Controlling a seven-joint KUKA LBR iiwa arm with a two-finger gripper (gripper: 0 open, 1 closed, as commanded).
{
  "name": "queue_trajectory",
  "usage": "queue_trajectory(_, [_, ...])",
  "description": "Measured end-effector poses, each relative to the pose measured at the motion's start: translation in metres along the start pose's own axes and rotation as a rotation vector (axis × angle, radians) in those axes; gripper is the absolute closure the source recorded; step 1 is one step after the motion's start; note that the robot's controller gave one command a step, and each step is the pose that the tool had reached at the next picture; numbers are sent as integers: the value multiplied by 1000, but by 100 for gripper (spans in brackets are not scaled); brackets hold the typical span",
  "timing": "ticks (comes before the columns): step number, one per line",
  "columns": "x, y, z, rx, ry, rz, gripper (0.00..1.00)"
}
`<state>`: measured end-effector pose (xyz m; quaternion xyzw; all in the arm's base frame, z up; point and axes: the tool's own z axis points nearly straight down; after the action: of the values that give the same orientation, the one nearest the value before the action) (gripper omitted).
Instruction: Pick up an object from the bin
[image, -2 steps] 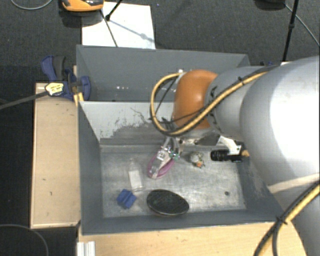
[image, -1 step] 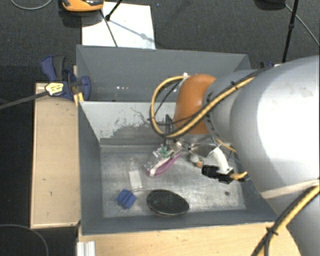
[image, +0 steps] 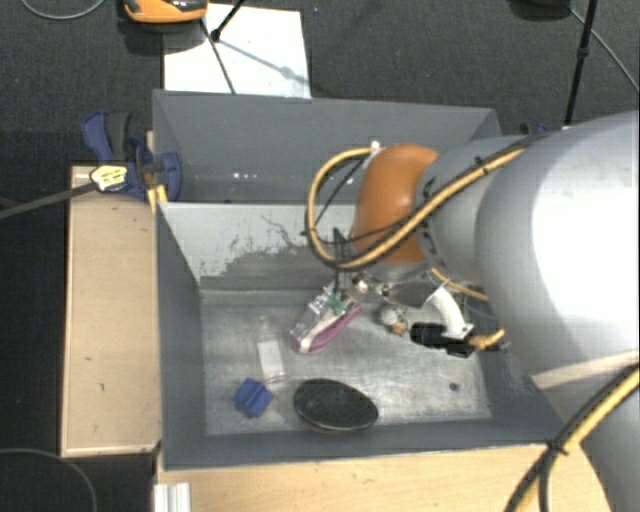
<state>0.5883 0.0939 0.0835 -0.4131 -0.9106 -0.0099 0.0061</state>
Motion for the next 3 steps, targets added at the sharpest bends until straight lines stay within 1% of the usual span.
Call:
queue_trajectory(1, [44,-18,-7,-2,-25,365,0])
queue_trajectory(2, [39,-18,-9,-8,-33,365,100])
queue_trajectory(3, [41,-19,-7,-3,-29,363,0])
